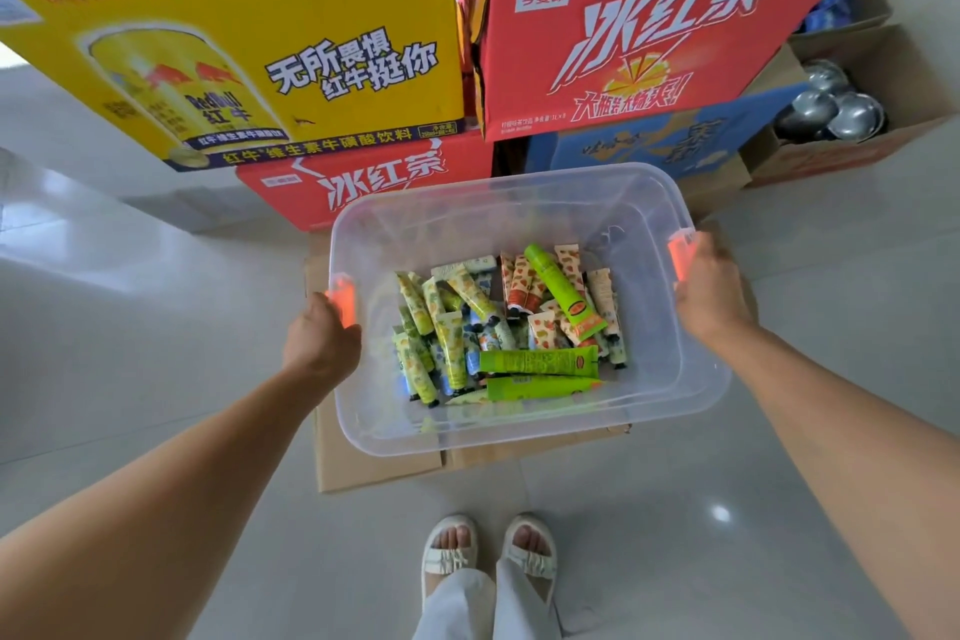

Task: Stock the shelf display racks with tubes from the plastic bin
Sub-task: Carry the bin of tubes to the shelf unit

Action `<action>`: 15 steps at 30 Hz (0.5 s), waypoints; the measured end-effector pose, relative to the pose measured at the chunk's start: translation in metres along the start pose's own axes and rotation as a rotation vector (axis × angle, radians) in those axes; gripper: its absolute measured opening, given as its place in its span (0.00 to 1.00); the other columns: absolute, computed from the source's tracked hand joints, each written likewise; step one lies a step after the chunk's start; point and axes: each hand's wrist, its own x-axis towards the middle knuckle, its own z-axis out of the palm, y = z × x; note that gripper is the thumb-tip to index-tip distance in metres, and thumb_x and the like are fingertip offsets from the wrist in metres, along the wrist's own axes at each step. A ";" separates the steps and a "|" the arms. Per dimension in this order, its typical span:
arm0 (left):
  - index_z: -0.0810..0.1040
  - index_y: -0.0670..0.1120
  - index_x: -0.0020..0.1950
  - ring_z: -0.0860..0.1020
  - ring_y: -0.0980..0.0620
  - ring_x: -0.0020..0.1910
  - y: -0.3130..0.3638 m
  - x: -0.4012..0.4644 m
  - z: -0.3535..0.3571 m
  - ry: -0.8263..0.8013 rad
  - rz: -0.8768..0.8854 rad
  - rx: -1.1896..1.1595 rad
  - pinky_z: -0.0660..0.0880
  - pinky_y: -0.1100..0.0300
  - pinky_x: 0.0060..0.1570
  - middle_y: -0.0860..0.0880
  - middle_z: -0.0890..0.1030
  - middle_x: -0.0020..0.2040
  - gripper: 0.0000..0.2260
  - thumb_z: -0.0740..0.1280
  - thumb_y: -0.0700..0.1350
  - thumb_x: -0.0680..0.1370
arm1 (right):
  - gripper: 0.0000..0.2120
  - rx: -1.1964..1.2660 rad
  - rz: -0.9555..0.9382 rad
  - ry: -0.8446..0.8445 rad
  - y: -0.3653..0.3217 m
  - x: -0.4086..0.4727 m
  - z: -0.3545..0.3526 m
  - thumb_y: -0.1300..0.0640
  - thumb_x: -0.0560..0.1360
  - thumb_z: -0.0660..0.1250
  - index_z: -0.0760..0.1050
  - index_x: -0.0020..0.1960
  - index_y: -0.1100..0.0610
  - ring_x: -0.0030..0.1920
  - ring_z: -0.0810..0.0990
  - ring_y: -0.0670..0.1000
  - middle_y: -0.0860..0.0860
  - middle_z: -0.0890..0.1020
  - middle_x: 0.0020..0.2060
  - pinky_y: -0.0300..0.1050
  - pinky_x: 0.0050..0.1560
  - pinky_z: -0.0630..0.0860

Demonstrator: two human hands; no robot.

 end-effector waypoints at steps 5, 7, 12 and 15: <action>0.68 0.35 0.57 0.74 0.35 0.54 0.005 -0.015 -0.016 0.028 0.049 -0.001 0.69 0.51 0.46 0.33 0.76 0.55 0.12 0.63 0.39 0.77 | 0.15 0.032 0.040 0.024 0.013 -0.021 -0.016 0.66 0.76 0.63 0.65 0.62 0.65 0.53 0.77 0.66 0.66 0.76 0.55 0.48 0.42 0.65; 0.69 0.36 0.57 0.74 0.35 0.54 0.011 -0.025 -0.027 0.049 0.077 -0.013 0.70 0.50 0.47 0.33 0.76 0.55 0.11 0.63 0.38 0.76 | 0.14 0.054 0.061 0.042 0.018 -0.032 -0.032 0.65 0.76 0.63 0.66 0.60 0.65 0.53 0.77 0.65 0.65 0.77 0.55 0.48 0.42 0.66; 0.70 0.36 0.58 0.75 0.35 0.53 0.033 -0.061 -0.060 0.069 0.160 -0.022 0.67 0.53 0.43 0.34 0.76 0.55 0.12 0.62 0.39 0.77 | 0.13 0.121 0.125 0.091 0.033 -0.072 -0.088 0.64 0.76 0.64 0.67 0.58 0.66 0.53 0.77 0.65 0.65 0.77 0.55 0.48 0.42 0.66; 0.70 0.37 0.61 0.75 0.35 0.54 0.054 -0.085 -0.085 0.078 0.219 -0.052 0.68 0.52 0.45 0.34 0.76 0.56 0.13 0.62 0.40 0.78 | 0.12 0.172 0.184 0.140 0.040 -0.099 -0.130 0.63 0.76 0.63 0.66 0.57 0.65 0.52 0.77 0.65 0.65 0.78 0.53 0.47 0.41 0.66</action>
